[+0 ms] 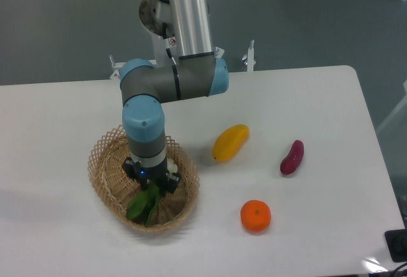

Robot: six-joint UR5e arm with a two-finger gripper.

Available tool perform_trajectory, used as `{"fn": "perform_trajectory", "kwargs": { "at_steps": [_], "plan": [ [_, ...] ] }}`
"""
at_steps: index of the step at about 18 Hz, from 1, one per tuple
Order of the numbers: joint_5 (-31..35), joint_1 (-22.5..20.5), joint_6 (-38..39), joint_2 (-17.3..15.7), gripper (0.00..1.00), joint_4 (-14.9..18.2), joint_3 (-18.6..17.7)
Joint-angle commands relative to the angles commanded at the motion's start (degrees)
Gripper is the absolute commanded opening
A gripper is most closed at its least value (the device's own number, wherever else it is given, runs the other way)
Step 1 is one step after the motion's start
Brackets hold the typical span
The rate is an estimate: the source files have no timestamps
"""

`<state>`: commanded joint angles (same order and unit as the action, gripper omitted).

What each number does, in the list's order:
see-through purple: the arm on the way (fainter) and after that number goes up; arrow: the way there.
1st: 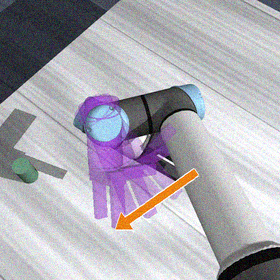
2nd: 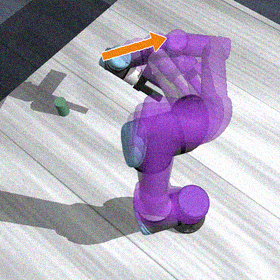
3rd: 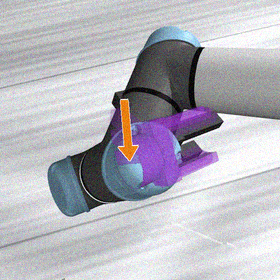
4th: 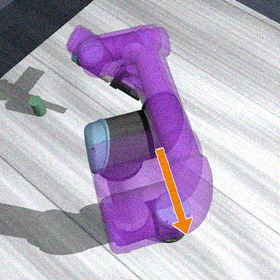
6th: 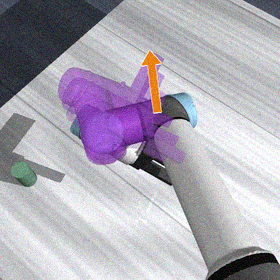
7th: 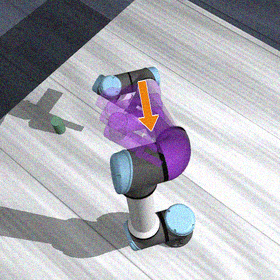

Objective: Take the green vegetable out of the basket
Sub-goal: 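Lower the gripper onto the green bok choy and close on it, then lift the bok choy up out of the basket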

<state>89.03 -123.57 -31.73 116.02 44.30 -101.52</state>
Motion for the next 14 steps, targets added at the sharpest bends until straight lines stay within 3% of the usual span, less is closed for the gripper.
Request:
{"fn": "perform_trajectory", "kwargs": {
  "at_steps": [6, 9, 12, 14],
  "plan": [
    [-0.1, -0.1, -3.4, -2.2, 0.48, 0.3, 0.6],
    [-0.6, -2.3, -5.6, -6.2, 0.48, 1.1, 0.3],
    [-0.4, -4.0, -10.3, -7.9, 0.48, 1.5, 0.6],
    [-1.7, -6.4, -11.1, -9.1, 0.41, 2.8, 1.0]
  ]
}}
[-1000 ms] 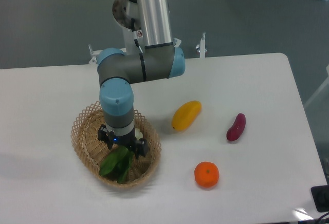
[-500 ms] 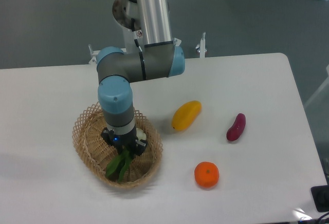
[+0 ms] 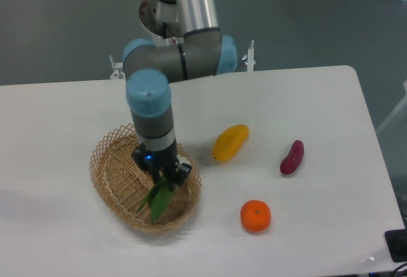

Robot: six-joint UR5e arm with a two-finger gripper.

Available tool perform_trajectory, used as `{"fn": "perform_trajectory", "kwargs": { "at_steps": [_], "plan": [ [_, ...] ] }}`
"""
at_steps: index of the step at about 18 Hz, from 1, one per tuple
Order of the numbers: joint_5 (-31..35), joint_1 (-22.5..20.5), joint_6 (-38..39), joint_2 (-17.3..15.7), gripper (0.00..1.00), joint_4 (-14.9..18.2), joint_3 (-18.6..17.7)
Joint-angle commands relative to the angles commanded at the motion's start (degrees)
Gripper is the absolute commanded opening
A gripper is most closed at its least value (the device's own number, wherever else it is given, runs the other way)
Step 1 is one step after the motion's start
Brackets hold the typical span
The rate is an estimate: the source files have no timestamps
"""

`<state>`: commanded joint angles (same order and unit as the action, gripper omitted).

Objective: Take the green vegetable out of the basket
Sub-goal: 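Lift the bok choy up out of the basket, then carry the held bok choy away from the basket toward the sweet potato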

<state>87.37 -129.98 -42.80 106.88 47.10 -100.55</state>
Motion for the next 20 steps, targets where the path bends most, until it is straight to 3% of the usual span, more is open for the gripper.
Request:
{"fn": "perform_trajectory", "kwargs": {
  "at_steps": [2, 7, 10, 15, 20],
  "plan": [
    [-2.1, -1.8, -0.4, -1.2, 0.33, 1.3, 0.5],
    [-4.4, -7.0, -6.0, -3.4, 0.33, 5.0, 2.1],
    [-4.6, -10.3, -13.5, -5.1, 0.33, 9.7, 5.5],
    [-4.6, -15.0, -19.0, -5.4, 0.33, 19.3, 12.9],
    [-4.5, -18.1, -21.9, -5.5, 0.33, 19.8, 13.6]
  ]
}}
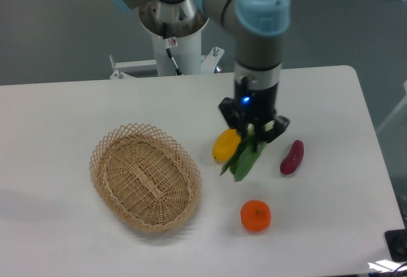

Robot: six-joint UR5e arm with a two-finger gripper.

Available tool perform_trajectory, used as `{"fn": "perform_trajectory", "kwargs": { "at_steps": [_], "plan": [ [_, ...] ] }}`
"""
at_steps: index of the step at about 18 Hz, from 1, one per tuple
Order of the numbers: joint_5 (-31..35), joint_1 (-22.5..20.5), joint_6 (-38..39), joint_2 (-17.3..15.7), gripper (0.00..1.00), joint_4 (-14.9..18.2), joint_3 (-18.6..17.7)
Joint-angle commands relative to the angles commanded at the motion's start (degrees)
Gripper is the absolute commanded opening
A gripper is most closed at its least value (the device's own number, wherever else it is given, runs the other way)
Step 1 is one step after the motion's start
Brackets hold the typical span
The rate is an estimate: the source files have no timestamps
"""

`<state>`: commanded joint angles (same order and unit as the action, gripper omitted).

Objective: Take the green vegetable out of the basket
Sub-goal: 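Carry the held bok choy away from the basket toward the sweet potato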

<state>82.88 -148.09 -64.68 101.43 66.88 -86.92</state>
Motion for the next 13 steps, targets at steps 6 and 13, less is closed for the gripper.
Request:
{"fn": "perform_trajectory", "kwargs": {
  "at_steps": [6, 13],
  "plan": [
    [0.0, -2.0, -3.3, -0.9, 0.33, 1.6, 0.2],
    [0.3, -2.0, -3.3, -1.1, 0.33, 1.6, 0.0]
  ]
}}
